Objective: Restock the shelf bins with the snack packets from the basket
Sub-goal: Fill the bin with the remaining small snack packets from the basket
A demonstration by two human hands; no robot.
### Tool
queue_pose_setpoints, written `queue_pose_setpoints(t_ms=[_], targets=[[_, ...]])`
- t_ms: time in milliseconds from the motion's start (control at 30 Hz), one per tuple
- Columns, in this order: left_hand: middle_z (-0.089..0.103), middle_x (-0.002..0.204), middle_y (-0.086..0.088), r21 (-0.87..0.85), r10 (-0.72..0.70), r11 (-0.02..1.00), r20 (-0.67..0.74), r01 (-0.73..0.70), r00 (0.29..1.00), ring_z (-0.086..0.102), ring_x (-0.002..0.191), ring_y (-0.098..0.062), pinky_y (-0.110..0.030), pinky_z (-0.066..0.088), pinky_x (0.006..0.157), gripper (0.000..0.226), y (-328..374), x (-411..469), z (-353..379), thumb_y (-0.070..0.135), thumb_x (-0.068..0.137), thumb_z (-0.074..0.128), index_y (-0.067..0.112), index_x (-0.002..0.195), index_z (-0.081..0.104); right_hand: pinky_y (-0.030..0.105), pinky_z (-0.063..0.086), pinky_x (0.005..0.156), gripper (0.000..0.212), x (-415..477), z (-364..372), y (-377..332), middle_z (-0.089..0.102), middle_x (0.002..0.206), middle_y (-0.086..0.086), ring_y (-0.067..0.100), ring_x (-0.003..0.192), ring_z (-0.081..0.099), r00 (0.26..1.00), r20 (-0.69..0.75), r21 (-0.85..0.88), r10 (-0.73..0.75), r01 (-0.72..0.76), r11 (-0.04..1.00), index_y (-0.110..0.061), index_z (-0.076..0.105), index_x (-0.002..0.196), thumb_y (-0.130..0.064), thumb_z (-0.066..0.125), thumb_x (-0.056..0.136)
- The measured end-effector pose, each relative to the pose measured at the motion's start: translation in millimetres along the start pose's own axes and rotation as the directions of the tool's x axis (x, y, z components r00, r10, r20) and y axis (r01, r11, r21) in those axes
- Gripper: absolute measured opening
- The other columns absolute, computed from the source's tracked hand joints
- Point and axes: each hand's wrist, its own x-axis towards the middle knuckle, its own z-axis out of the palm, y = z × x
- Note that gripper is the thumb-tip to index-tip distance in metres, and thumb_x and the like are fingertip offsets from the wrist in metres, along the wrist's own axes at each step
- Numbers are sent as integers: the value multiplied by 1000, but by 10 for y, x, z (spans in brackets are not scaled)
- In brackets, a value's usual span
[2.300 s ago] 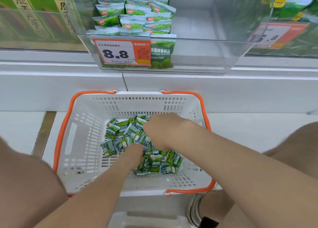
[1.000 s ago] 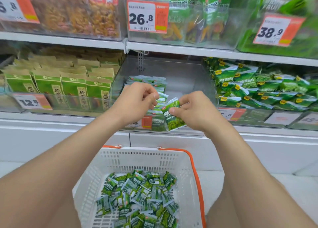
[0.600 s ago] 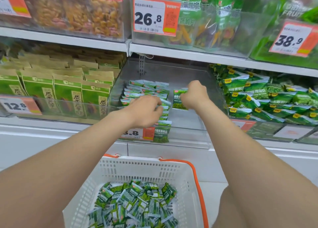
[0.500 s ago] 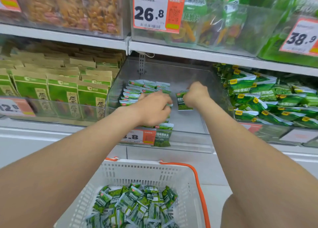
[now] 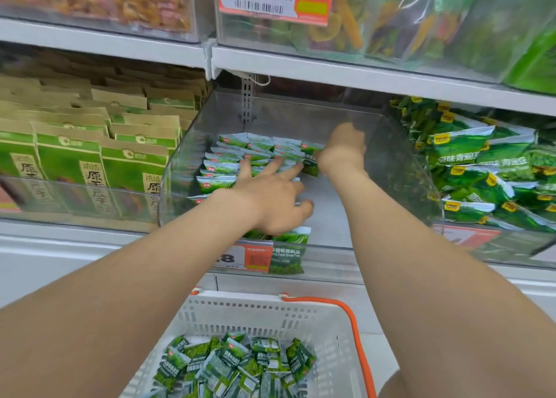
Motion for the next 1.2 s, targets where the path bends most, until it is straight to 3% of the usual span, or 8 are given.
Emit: queue_pose_setpoints(t_ms=[300, 400, 500, 633, 767, 900, 1033, 1200], targets=[[19, 173, 1, -261, 11, 965, -80, -32, 997, 2, 162, -28, -72, -4, 121, 36, 19, -145, -68, 47, 110, 32, 38, 120, 65, 28, 51, 101, 26, -125, -3, 123, 69, 126, 10, 30, 121, 62, 975, 198, 72, -105, 92, 993, -9, 73, 118, -8, 60, 96], [61, 129, -1, -254, -16, 967, -195, -35, 981, 45, 134, -32, -65, 27, 113, 35, -2, -212, -77, 39, 109, 33, 27, 88, 58, 36, 53, 100, 37, -231, -75, 167, 63, 133, 16, 35, 119, 62, 925, 344, 84, -163, 143, 986, -6, 64, 133, -6, 52, 97], [61, 109, 2, -237, -13, 970, -308, -64, 951, 56, 110, -29, -50, 43, 94, 34, -26, -319, -44, 42, 102, 29, 30, 92, 60, 33, 52, 90, 47, -314, -125, 213, 56, 140, 17, 34, 117, 59, 883, 417, 99, -215, 191, 977, -9, 53, 145, -6, 47, 99], [63, 107, 0, -193, 7, 978, -351, -79, 936, 59, 107, -30, -50, 47, 94, 45, 52, -542, 4, 46, 97, 22, 29, 103, 64, 31, 46, 96, 47, -435, -230, 250, 53, 145, 19, 37, 129, 55, 920, 335, 50, -203, 198, 979, -10, 53, 144, -10, 50, 97], [61, 112, -1, -202, -19, 975, -503, -96, 864, 55, 108, -30, -48, 47, 95, 31, 134, -838, -6, 39, 103, 39, 24, 114, 63, 43, 54, 91, 35, -769, -491, 192, 64, 125, 24, 46, 111, 62, 958, 95, 53, -269, 265, 963, -10, 66, 124, -15, 49, 93], [57, 91, -3, -188, -78, 981, -638, -56, 766, 54, 93, -32, -45, 47, 78, 14, 342, -1204, -98, 33, 92, 57, 19, 89, 58, 42, 58, 78, 32, -1358, -794, 147, 73, 85, 7, 37, 85, 66, 827, -103, 25, -553, 558, 830, -22, 70, 92, -34, 41, 81], [65, 81, -6, -164, -162, 981, -373, 107, 913, 64, 83, -35, -37, 52, 63, 23, 501, -1500, -11, 38, 89, 53, 18, 82, 60, 38, 58, 70, 23, -1820, -1131, 247, 64, 59, 3, 24, 63, 57, 667, 230, -19, -709, 731, 682, -15, 70, 70, -26, 51, 76], [67, 94, -6, 24, 139, 990, 99, -142, 985, 66, 88, -32, -40, 59, 73, 25, 550, -1663, 458, 40, 96, 52, 21, 98, 67, 41, 65, 62, 21, -2239, -721, 579, 66, 50, 1, 17, 53, 72, 443, 821, -70, -360, 704, 706, -9, 74, 79, -12, 53, 80]])
